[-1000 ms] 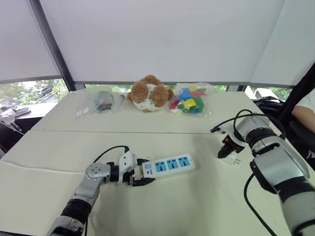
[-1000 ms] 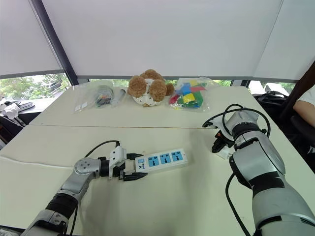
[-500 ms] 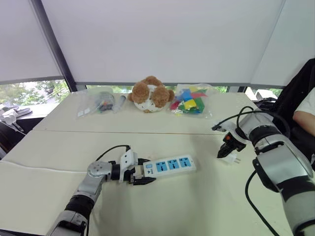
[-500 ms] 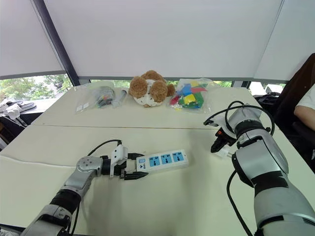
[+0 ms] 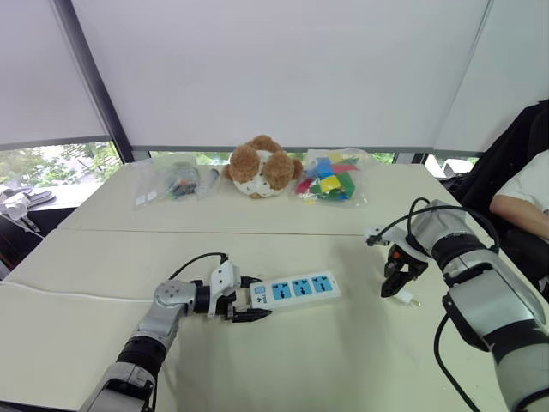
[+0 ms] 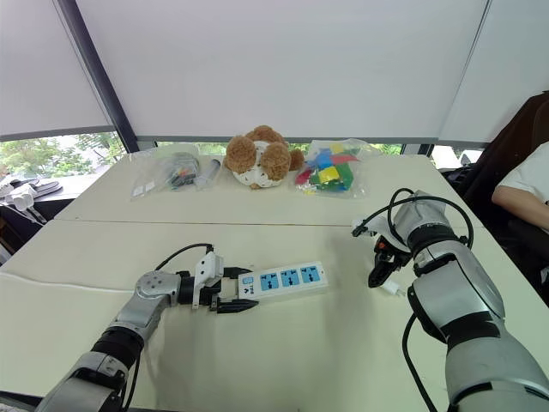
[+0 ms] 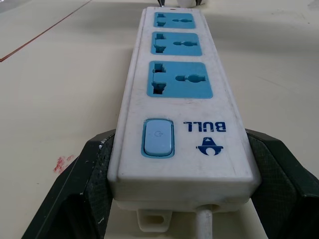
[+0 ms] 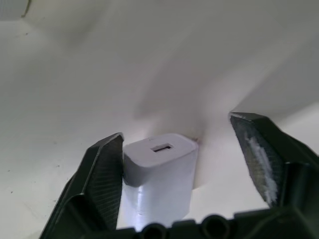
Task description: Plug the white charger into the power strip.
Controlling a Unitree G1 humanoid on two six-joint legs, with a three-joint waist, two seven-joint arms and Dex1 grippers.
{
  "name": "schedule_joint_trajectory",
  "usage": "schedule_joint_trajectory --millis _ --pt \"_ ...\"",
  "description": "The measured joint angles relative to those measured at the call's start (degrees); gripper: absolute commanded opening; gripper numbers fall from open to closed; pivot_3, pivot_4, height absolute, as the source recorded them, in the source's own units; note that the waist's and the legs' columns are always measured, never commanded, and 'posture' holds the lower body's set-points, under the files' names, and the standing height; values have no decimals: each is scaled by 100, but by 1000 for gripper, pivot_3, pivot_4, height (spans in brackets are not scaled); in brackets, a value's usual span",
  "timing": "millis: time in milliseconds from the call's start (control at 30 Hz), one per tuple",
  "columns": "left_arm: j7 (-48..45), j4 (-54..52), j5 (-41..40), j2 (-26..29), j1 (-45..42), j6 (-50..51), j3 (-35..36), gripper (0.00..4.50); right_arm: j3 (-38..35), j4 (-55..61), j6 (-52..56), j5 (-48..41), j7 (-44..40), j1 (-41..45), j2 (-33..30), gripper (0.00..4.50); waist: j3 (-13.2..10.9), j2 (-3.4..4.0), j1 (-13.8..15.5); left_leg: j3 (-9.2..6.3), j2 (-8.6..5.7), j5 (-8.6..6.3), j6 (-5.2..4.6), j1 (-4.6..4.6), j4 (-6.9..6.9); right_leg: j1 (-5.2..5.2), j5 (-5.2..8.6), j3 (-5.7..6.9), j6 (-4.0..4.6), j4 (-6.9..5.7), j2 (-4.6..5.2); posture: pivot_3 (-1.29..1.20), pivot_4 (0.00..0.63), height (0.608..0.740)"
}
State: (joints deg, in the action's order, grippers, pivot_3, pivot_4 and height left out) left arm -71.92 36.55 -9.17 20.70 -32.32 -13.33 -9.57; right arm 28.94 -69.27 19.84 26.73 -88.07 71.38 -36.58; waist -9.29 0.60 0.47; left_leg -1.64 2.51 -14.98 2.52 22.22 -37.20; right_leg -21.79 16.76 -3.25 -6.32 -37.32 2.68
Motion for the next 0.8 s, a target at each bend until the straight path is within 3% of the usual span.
schedule_joint_trajectory --millis 333,800 --pt "-25 210 0 -70 -96 -99 0 3026 87 155 107 131 -400 21 -82 3463 0 7 28 0 -4 0 0 6 3 -6 0 0 -1 0 3 0 150 739" --pt "23 278 7 -181 -134 -141 0 3026 195 239 -101 318 -181 -194 -388 3463 2 10 41 -24 -37 2 4 11 0 11 5 -1 -7 12 22 0 150 739"
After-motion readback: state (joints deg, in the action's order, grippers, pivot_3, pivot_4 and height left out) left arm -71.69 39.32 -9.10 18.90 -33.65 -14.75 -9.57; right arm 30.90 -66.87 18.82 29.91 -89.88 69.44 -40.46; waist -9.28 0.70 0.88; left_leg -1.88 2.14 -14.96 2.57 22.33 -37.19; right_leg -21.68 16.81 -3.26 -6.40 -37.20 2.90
